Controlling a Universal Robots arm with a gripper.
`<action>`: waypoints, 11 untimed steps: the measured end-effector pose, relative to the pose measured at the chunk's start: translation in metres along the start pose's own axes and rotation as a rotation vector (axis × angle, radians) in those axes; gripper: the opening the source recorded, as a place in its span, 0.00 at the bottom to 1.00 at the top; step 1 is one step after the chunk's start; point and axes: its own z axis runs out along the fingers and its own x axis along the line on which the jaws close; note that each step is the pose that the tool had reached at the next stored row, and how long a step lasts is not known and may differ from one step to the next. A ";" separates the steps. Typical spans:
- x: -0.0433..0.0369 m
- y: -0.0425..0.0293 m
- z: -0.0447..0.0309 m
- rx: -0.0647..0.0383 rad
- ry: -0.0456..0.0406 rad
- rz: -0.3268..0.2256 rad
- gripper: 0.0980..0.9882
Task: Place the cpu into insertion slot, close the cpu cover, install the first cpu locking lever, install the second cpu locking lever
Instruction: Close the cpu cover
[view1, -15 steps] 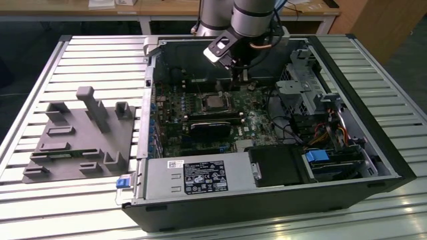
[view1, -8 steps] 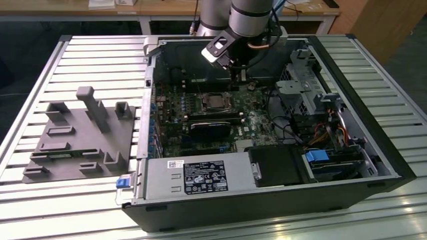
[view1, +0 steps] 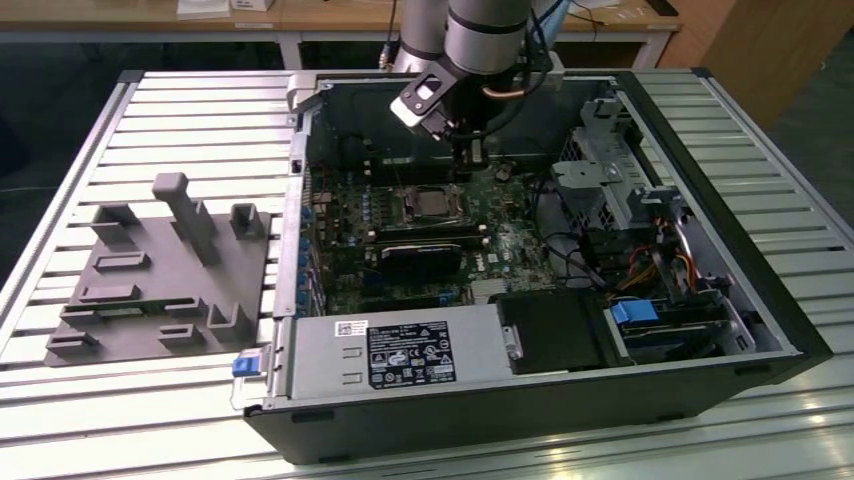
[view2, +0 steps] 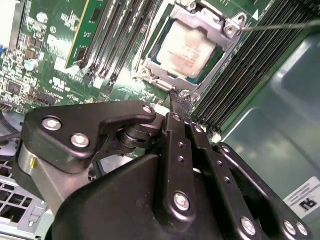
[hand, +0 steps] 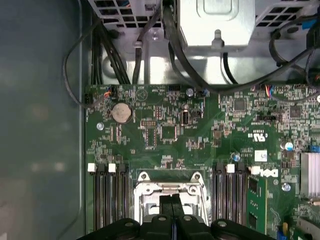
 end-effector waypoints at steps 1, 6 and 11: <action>0.0000 -0.0016 0.0001 -0.001 0.0002 0.000 0.01; -0.0002 -0.0084 0.0022 -0.005 0.0025 0.000 0.01; -0.0005 -0.0166 0.0051 -0.009 0.0043 0.000 0.01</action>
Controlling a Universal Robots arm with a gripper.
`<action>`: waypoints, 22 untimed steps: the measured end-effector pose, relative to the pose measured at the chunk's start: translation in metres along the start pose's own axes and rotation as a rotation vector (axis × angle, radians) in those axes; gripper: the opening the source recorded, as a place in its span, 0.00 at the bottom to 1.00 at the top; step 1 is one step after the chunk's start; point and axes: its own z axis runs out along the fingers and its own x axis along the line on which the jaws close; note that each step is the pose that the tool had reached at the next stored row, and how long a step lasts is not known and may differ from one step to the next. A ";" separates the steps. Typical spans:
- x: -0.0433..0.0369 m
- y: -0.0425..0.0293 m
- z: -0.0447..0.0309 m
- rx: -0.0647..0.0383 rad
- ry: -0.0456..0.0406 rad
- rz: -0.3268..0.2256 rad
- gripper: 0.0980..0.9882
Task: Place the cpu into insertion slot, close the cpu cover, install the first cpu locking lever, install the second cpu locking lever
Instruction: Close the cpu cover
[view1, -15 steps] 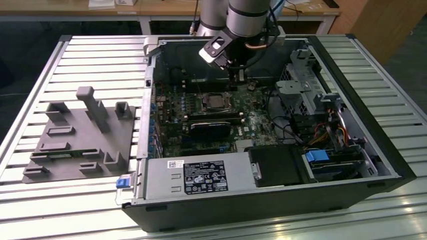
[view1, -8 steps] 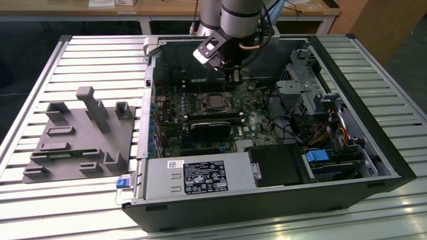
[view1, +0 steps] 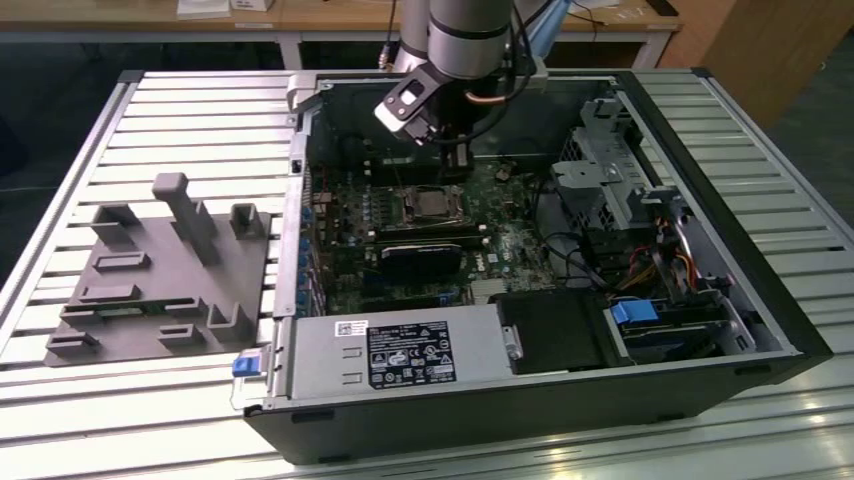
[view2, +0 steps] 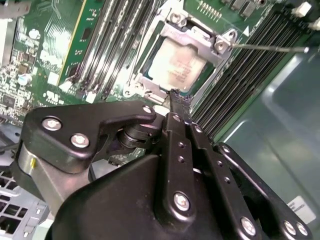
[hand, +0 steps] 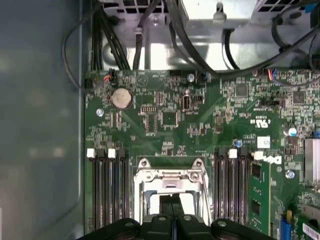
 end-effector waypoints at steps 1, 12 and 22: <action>0.0000 -0.0015 0.0005 -0.001 0.0002 0.000 0.01; -0.0004 -0.0090 0.0053 -0.004 0.0007 0.000 0.01; -0.0007 -0.0152 0.0111 -0.005 0.0008 0.000 0.01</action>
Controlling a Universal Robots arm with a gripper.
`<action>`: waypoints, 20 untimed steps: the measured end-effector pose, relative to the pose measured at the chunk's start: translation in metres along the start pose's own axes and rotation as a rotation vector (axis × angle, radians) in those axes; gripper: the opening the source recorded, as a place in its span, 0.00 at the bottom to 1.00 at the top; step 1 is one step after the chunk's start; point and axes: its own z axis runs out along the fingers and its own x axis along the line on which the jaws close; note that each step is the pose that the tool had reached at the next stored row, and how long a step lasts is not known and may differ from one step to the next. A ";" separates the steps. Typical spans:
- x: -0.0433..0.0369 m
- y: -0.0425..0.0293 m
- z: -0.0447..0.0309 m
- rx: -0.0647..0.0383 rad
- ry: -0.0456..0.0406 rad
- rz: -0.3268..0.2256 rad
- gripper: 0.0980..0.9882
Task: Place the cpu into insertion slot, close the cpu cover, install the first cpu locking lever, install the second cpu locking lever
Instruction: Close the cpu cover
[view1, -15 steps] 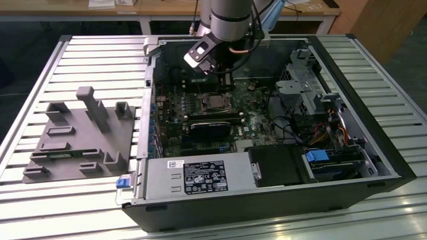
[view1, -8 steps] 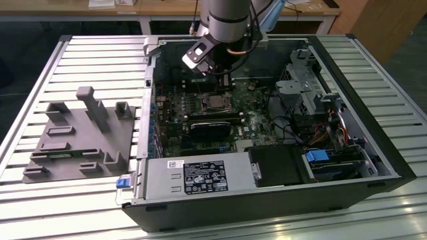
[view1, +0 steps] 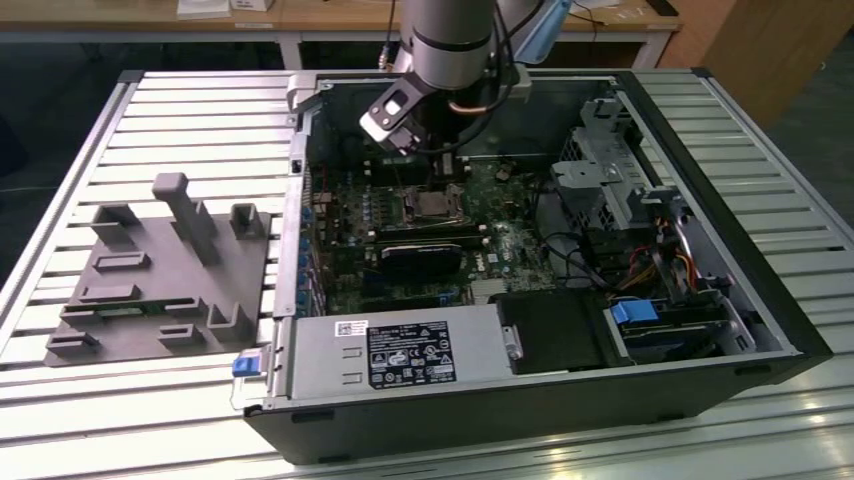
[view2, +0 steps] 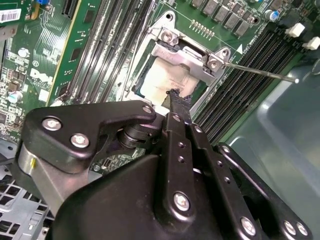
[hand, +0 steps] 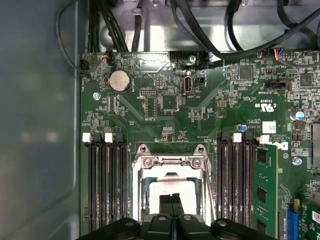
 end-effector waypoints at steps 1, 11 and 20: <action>0.0000 -0.0005 0.0006 0.000 -0.0001 0.000 0.01; -0.0001 -0.0008 0.0008 0.002 0.0004 -0.043 0.01; -0.0001 -0.0008 0.0012 0.008 0.0025 -0.206 0.01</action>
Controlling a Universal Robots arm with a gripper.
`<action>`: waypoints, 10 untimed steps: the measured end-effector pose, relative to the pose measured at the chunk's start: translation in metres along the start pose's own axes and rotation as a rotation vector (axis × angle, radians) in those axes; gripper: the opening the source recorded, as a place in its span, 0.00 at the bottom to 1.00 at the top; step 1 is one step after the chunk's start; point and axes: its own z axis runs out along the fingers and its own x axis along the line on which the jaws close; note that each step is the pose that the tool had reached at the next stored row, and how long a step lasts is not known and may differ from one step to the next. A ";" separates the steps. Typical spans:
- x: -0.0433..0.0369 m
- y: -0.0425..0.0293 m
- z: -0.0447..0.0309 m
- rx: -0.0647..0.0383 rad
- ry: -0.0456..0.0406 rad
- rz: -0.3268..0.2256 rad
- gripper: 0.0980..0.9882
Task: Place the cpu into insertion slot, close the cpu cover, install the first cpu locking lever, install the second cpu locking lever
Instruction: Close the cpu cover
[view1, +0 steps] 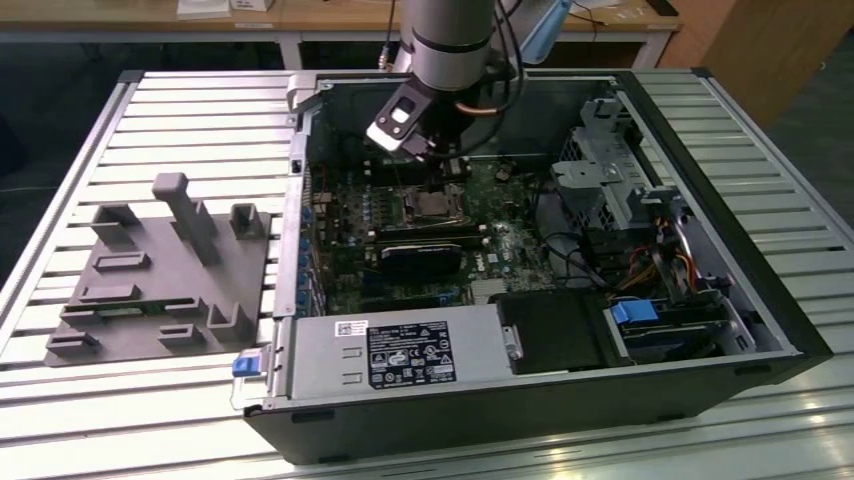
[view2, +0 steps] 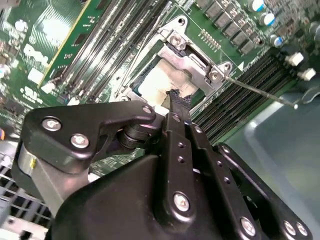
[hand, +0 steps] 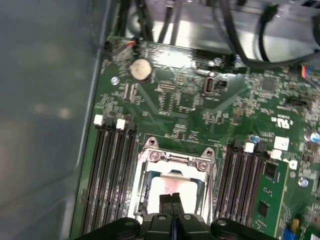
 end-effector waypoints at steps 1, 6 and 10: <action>0.0000 0.0000 0.0000 0.001 0.0002 -0.020 0.01; 0.0000 0.0000 0.0001 0.004 0.0014 -0.109 0.01; 0.0000 0.0000 0.0001 0.007 0.0022 -0.175 0.01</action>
